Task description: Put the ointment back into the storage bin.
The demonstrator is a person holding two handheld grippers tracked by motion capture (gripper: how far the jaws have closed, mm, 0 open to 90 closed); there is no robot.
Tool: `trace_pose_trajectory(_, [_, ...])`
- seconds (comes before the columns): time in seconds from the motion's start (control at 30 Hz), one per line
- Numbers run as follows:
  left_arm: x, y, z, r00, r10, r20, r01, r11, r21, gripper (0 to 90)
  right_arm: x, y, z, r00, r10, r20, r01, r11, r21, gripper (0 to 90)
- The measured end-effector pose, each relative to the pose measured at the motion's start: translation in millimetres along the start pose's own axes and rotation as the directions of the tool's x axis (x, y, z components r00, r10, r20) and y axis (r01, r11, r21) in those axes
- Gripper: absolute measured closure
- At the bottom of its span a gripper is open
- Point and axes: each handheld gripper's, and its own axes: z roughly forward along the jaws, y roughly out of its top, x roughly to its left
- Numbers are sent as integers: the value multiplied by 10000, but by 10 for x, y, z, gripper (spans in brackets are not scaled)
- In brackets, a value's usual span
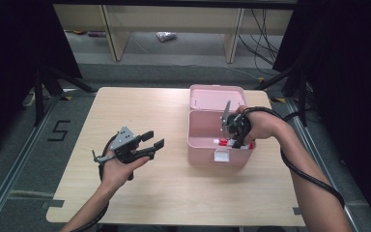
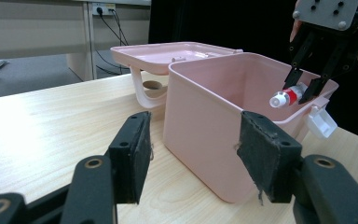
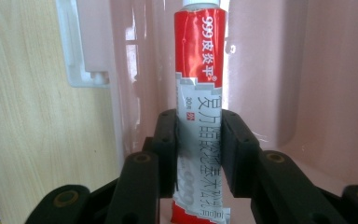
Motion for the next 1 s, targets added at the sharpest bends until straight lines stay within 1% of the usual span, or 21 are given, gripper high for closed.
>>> trace_pose_trajectory(0.03, [0,-1,0,10000,0,1,0,10000,3,433,-2,0,1,10000,5,-7,-5,10000,-16,709])
trace_pose_trajectory(0.07, [0,-2,0,10000,-1,0,1,10000,8,433,-13,1,7,9999,-130,33,130,9999,-106,709])
trace_pose_trajectory(0.1, [1,-1,0,10000,-7,0,7,10000,1,433,-34,3,18,9991,-415,-7,414,9987,-310,709])
trace_pose_trajectory(0.13, [1,1,0,10000,2,2,-2,10000,-1,432,-29,0,16,9997,-224,-64,222,9996,-189,708])
trace_pose_trajectory(0.2, [1,5,0,10000,-8,4,8,10000,-16,433,-48,0,24,9993,-341,-149,337,9991,-254,709])
trace_pose_trajectory(0.23, [4,4,10,9999,-33,106,34,9999,-143,433,-17,1,17,9999,59,-107,-59,10000,-48,709])
trace_pose_trajectory(0.27, [0,10,0,10000,-16,8,16,10000,-36,433,-33,3,25,9999,-161,-18,161,9998,-71,709])
trace_pose_trajectory(0.33, [0,13,0,10000,0,9,0,10000,-42,433,-42,6,46,9997,-248,-14,247,9992,-306,709])
trace_pose_trajectory(0.37, [1,14,0,10000,6,9,-6,10000,-41,433,-40,8,52,9998,-168,-138,164,9993,-339,709])
trace_pose_trajectory(0.47, [1,16,1,10000,6,0,-6,10000,-36,433,-49,5,65,9997,-205,-126,200,9992,-354,709])
trace_pose_trajectory(0.5, [1,15,2,10000,7,3,-7,10000,-36,433,-49,9,61,9994,-20,-353,12,9997,-233,709])
trace_pose_trajectory(0.53, [0,16,2,10000,4,2,-3,10000,-31,433,-42,0,62,9998,68,-175,-71,9998,-192,709])
trace_pose_trajectory(0.57, [0,15,2,10000,8,3,-8,10000,-25,433,-41,-4,52,9999,125,-76,-125,9999,7,709])
trace_pose_trajectory(0.6, [-1,16,3,10000,3,2,-3,10000,-25,433,-42,-6,55,9997,200,-167,-199,9998,34,709])
trace_pose_trajectory(0.63, [-2,17,3,10000,8,6,-8,10000,-36,433,-50,-5,61,9998,63,-195,-63,10000,-3,709])
trace_pose_trajectory(0.77, [-3,15,4,10000,-1,9,1,10000,-28,433,-50,-12,60,9998,161,-105,-161,9999,-45,709])
trace_pose_trajectory(0.8, [-3,13,7,10000,-22,41,22,10000,-54,433,-43,-12,58,9994,277,-185,-278,9996,-7,709])
trace_pose_trajectory(0.83, [-2,11,10,10000,-28,52,28,10000,-71,433,-53,-9,58,9998,149,-166,-149,9999,-23,708])
trace_pose_trajectory(0.87, [-3,13,5,10000,-9,-2,9,10000,-1,433,-52,-7,57,9997,175,-156,-175,9998,-2,709])
trace_pose_trajectory(0.93, [-1,15,7,10000,3,11,-3,10000,-22,432,-66,-3,62,9999,-64,-146,63,9999,-79,709])
trace_pose_trajectory(1.0, [-1,18,7,10000,8,22,-8,10000,-50,433,-59,3,64,9998,60,-197,-62,9999,-137,709])
